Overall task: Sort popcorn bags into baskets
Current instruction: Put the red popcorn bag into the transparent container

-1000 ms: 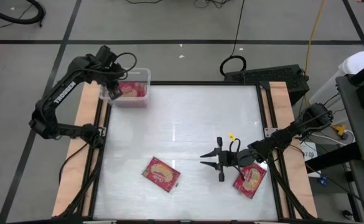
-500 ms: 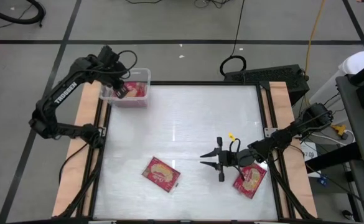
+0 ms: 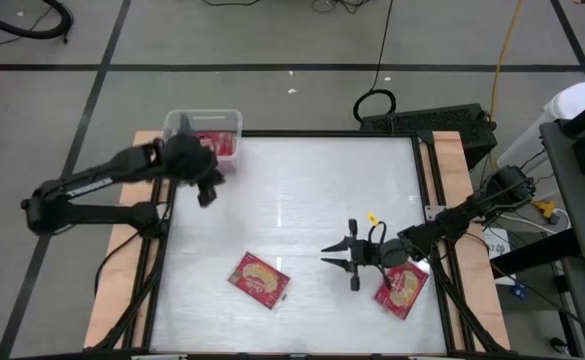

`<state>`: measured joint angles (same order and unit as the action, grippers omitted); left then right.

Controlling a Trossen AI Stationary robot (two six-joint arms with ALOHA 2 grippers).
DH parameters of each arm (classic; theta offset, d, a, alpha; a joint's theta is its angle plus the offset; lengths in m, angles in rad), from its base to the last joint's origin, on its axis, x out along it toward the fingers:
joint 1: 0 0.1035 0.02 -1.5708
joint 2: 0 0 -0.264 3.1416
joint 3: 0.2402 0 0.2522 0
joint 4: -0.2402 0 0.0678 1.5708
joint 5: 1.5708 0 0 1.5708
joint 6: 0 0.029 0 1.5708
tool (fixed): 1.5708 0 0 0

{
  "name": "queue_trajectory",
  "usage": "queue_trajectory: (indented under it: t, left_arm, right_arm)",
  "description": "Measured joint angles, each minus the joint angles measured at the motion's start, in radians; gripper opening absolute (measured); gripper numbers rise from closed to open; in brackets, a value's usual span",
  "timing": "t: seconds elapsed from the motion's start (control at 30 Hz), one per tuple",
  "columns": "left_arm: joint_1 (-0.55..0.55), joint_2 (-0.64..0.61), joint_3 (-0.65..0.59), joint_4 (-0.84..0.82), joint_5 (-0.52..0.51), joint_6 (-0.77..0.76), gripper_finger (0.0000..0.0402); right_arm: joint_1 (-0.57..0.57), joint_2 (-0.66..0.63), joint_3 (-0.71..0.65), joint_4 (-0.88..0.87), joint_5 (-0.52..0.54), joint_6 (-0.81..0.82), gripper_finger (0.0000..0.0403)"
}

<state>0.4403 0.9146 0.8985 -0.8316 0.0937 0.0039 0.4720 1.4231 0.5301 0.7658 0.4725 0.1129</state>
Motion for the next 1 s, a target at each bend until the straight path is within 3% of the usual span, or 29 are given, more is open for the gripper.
queue_trajectory:
  t: [0.2,0.3,0.47,0.63,0.83,1.0]
  left_arm:
    - [-0.291,-0.103,-0.147,0.178,-0.041,-0.11,0.0081]
    - [-0.461,-0.105,-0.189,0.257,-0.131,-0.162,0.0081]
    - [-0.741,-0.046,-0.222,0.302,-0.332,-0.217,0.0081]
    - [-0.965,0.057,-0.226,0.338,-0.424,-0.251,0.0081]
    - [-1.117,0.212,-0.226,0.409,-0.436,-0.407,0.0092]
    - [-1.165,0.34,-0.226,0.41,-0.436,-0.58,0.0145]
  right_arm:
    - [-0.026,0.0,0.0,0.0,0.0,0.034,0.0093]
    - [-0.037,0.0,0.0,0.0,0.0,0.036,0.0093]
    - [-0.048,0.0,0.0,0.0,0.0,0.037,0.0093]
    - [-0.048,0.0,0.0,0.001,-0.001,0.036,0.0093]
    - [-0.048,0.0,0.0,0.0,-0.001,0.031,0.0093]
    - [-0.048,0.0,0.0,0.0,-0.001,0.03,0.0093]
